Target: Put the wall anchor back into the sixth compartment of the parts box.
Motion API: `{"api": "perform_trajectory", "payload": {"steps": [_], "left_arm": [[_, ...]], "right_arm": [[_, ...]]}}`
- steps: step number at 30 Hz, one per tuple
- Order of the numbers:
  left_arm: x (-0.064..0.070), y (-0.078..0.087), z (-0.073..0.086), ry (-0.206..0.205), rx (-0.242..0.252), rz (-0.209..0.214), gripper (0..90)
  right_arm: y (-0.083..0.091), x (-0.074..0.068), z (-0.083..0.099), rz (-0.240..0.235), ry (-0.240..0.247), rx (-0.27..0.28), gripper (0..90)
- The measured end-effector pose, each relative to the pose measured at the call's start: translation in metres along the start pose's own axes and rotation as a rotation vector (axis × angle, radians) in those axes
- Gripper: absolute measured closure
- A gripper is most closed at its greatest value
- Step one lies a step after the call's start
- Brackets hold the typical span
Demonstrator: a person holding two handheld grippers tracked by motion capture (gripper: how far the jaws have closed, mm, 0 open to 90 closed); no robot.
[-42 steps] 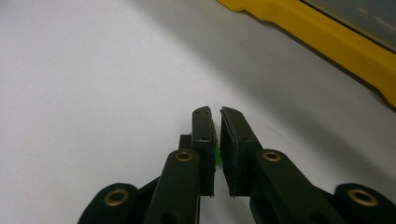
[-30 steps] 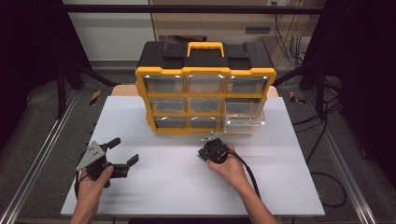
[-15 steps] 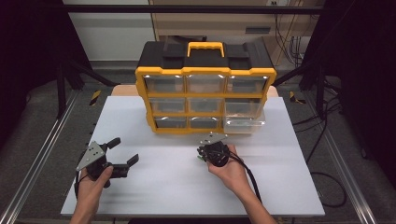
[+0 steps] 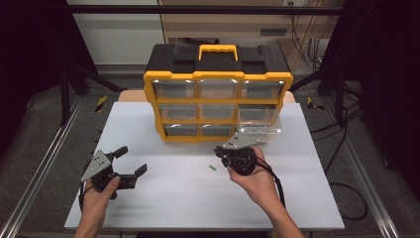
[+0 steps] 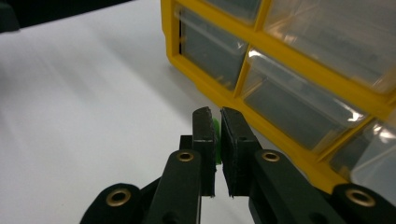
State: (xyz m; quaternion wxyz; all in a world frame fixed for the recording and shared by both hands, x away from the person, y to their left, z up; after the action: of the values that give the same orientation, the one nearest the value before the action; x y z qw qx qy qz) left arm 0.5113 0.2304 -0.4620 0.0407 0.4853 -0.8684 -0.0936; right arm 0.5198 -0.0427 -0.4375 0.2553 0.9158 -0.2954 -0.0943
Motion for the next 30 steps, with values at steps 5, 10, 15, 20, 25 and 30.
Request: {"api": "perform_trajectory", "payload": {"steps": [5,10,15,20,25,30], "left_arm": [[0.0,0.0,0.0,-0.001,0.002,-0.002,1.8],[-0.001,0.001,0.0,0.0,0.002,-0.004,1.8],[-0.001,0.001,0.0,-0.001,0.003,-0.003,1.8],[-0.001,0.001,0.0,0.0,0.003,-0.004,1.8],[0.0,0.002,0.0,-0.001,0.003,-0.004,1.8],[-0.001,0.002,0.0,0.001,0.003,-0.005,1.8]], "right_arm": [[0.017,0.004,-0.017,0.004,0.0,0.042,84.9],[0.033,0.009,-0.032,0.011,0.004,0.078,84.9],[0.047,0.017,-0.045,0.031,0.0,0.102,84.9],[0.061,0.025,-0.057,0.045,0.001,0.126,84.9],[0.072,0.035,-0.067,0.061,-0.007,0.146,84.9],[0.085,0.047,-0.076,0.078,-0.014,0.172,84.9]]}}
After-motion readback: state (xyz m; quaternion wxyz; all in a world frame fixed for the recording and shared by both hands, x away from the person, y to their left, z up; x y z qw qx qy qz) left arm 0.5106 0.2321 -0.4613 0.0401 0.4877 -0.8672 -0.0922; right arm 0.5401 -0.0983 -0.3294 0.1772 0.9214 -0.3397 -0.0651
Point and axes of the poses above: each handheld gripper's, and its own axes: y roughly backward along the jaws, z roughly out of its underside, x roughly to its right, the point moved 10 cm from there along -y, roughly forward along the jaws, and after that the axes turned 10 degrees about -z, right-handed, at the moved point
